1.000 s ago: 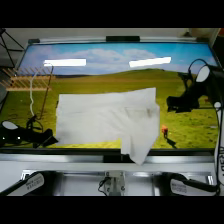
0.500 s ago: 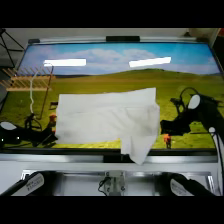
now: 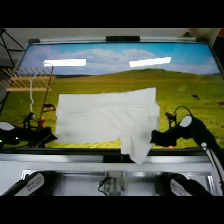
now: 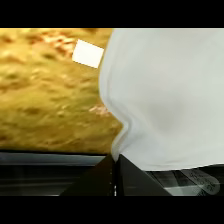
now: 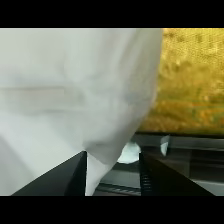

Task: Fold the shirts.

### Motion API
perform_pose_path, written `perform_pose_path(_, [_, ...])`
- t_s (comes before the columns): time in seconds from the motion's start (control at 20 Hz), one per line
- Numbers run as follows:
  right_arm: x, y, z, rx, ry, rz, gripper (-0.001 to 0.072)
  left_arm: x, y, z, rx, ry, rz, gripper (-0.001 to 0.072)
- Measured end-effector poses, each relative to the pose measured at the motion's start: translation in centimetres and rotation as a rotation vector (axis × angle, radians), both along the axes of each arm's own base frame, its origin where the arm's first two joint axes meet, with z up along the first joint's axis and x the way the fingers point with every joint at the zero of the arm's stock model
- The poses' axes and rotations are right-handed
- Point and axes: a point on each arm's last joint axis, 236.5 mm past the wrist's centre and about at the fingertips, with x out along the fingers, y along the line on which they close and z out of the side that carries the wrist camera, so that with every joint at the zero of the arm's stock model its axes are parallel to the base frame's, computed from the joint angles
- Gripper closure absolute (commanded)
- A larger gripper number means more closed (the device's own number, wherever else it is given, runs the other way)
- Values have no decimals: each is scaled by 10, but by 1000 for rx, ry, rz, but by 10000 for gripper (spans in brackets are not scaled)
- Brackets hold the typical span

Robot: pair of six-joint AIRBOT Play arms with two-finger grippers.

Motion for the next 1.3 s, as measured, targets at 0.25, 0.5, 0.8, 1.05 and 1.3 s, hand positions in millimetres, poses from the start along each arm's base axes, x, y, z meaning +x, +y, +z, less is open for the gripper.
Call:
perform_pose_path(0.25, [10, 12, -5, 56, -17, -24, 649, 3, 1, 2, 5, -14, -10, 678])
perform_pose_path(0.5, [76, 3, 44, 31, -235, 4, 651, 51, 13, 45, 31, -180, -21, 678])
perform_pose_path(0.8, [212, -14, 102, -12, -543, -105, 650, 142, 16, 95, 34, -387, 3, 678])
perform_pose_path(1.05, [286, -20, 88, -9, -582, -146, 637, 208, 17, 84, 9, -376, 37, 676])
perform_pose_path(1.3, [307, -16, 51, 5, -539, -146, 76, 234, 5, 43, -34, -278, 65, 20])
